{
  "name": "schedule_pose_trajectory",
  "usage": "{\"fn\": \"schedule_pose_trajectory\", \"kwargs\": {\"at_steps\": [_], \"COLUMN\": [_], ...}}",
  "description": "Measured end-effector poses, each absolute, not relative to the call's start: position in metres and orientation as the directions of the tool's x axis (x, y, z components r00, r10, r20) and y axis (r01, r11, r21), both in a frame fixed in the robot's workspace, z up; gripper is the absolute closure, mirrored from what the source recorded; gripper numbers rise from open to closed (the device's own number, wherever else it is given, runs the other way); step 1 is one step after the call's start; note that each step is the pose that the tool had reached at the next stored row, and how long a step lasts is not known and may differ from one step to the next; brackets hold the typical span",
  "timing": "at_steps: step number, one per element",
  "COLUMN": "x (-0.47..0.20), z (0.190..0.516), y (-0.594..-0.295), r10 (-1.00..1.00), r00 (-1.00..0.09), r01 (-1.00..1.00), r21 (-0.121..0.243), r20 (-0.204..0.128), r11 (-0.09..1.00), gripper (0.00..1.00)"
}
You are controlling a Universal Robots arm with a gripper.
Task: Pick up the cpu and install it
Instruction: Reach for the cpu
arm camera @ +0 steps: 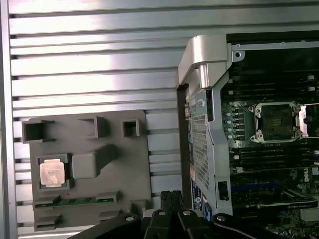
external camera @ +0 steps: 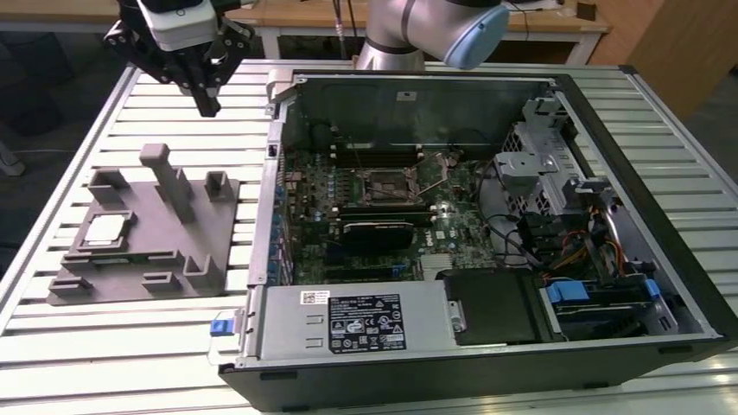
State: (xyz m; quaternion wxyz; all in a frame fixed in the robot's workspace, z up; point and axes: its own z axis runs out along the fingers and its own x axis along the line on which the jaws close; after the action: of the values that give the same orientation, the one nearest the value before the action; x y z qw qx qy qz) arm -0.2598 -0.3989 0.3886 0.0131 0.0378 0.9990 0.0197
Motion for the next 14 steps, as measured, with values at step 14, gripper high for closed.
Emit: {"fn": "schedule_pose_trajectory", "kwargs": {"at_steps": [14], "x": [-0.2702], "z": [0.3882], "y": [-0.3989], "r10": [0.076], "r00": [-0.997], "r01": [0.075], "r21": [0.041], "r20": [-0.025], "r11": [0.996], "gripper": [0.89]}}
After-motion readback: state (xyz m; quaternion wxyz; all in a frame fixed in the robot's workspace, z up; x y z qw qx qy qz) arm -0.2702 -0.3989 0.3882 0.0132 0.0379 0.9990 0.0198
